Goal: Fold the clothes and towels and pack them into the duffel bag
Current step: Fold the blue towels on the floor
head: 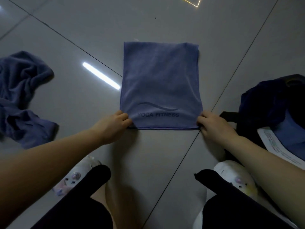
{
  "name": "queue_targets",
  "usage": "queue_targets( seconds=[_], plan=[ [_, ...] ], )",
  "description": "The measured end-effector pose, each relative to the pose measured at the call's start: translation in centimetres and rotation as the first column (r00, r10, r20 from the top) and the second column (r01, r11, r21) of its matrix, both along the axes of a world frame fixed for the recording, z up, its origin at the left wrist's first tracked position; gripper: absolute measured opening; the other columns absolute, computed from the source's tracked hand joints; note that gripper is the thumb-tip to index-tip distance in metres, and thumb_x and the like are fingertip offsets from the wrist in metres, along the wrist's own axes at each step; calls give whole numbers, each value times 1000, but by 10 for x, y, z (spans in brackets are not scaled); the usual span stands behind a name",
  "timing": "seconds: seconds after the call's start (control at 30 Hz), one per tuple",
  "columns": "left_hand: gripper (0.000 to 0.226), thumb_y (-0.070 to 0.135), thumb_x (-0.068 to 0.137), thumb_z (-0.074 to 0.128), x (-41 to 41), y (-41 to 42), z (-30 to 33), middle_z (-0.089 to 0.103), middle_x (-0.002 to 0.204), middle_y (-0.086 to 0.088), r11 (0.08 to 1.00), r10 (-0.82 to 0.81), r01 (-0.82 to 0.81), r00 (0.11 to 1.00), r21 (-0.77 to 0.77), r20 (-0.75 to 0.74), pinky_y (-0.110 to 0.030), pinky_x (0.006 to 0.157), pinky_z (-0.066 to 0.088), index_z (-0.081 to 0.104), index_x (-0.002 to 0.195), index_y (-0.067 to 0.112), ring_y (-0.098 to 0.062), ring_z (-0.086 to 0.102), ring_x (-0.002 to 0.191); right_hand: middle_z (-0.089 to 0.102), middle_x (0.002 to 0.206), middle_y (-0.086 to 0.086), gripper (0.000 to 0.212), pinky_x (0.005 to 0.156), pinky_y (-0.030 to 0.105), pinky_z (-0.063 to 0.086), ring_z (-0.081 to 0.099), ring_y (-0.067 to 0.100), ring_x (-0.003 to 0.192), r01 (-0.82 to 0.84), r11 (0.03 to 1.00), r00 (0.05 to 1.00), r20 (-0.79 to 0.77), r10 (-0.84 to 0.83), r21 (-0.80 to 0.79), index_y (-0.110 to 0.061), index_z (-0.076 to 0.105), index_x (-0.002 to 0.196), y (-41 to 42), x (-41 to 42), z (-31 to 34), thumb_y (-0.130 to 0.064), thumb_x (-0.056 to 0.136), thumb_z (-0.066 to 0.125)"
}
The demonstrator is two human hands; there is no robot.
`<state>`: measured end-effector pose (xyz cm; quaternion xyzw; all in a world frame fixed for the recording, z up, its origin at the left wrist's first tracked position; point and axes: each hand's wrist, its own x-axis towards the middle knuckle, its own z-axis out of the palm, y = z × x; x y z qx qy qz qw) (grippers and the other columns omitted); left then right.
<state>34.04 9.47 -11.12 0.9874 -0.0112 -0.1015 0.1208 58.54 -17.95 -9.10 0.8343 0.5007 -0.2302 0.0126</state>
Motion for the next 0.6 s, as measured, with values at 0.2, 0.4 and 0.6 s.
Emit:
queue_targets(
  seconds=[0.2, 0.4, 0.6],
  plan=[
    [20, 15, 76, 44, -4, 0, -4, 59, 75, -11, 1000, -8, 7, 1000, 14, 29, -31, 51, 53, 63, 79, 8, -32, 59, 69, 48, 105, 8, 16, 64, 29, 30, 48, 27, 94, -68, 998, 995, 77, 69, -19, -11, 56, 100, 6, -1, -2, -25, 93, 57],
    [12, 15, 78, 56, 6, 8, 18, 62, 76, -19, 988, 133, -119, 981, -103, 144, -39, 54, 52, 62, 81, 4, -37, 61, 64, 57, 92, 5, 5, 64, 31, 35, 52, 24, 81, 180, 981, 980, -97, -174, 66, -13, 60, 92, 18, 14, 26, -17, 92, 57],
    [11, 18, 90, 47, -8, 10, 47, 59, 80, -18, 981, 194, -172, 891, -90, 410, -37, 55, 46, 52, 91, 8, -32, 54, 65, 60, 80, 6, 1, 64, 31, 40, 56, 24, 72, 252, 884, 967, -121, -222, 394, -9, 61, 88, 18, 22, 72, -8, 88, 62]
  ],
)
